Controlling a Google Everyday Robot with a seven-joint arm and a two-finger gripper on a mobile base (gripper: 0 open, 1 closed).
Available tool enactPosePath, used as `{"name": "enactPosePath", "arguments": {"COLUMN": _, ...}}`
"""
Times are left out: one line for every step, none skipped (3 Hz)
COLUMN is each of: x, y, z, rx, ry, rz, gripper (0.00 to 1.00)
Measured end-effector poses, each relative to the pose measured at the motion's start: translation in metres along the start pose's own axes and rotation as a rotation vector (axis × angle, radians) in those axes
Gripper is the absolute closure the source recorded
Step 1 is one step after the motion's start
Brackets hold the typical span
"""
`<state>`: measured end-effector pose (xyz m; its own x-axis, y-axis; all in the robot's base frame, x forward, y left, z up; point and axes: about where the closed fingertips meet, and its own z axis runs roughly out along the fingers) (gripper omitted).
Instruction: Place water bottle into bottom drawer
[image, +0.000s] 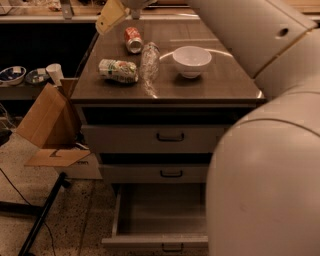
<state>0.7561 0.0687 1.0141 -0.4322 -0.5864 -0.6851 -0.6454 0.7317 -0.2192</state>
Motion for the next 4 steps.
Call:
{"name": "enactPosePath", "arguments": {"x": 0.004, "y": -0.005, "z": 0.026, "rx": 0.032, "ry": 0.042, "rz": 0.065, "gripper": 0.00}}
{"name": "enactPosePath", "arguments": {"x": 0.021, "y": -0.019, "z": 0.045, "rx": 0.058, "ry": 0.075, "rz": 0.141, "gripper": 0.00}}
{"name": "enactPosePath", "arguments": {"x": 0.035, "y": -0.031, "z": 0.060, "rx": 0.072, "ry": 0.099, "rz": 0.196, "gripper": 0.00}}
{"name": "enactPosePath", "arguments": {"x": 0.051, "y": -0.044, "z": 0.087, "rx": 0.074, "ry": 0.150, "rz": 0.250, "gripper": 0.00}}
